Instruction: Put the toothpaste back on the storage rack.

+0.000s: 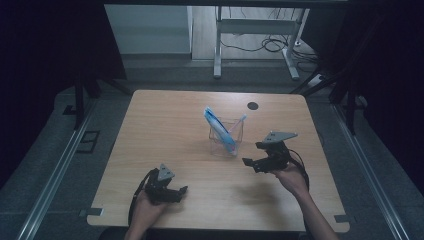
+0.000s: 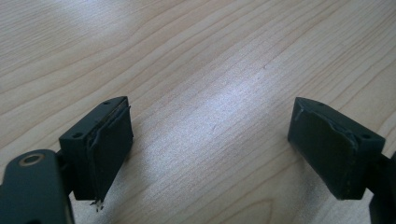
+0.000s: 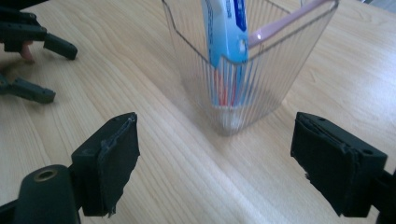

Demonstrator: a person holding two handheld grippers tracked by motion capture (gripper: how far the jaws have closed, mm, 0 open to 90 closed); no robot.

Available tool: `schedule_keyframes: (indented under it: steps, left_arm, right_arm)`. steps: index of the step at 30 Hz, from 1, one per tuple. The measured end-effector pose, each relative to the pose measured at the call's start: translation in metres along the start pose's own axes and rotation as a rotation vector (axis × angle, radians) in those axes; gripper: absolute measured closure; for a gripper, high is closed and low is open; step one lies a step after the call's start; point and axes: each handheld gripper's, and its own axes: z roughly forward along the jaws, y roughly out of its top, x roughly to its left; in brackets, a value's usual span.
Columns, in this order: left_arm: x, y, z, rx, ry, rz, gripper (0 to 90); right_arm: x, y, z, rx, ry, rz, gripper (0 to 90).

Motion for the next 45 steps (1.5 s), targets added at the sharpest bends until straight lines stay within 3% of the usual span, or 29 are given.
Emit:
schedule_keyframes:
  steps: [45]
  left_arm:
    - [0.0,0.0,0.0,-0.001,0.0,-0.001,14.1]
  right_arm:
    - [-0.004,-0.089,-0.028,0.023,-0.089,0.086,14.9]
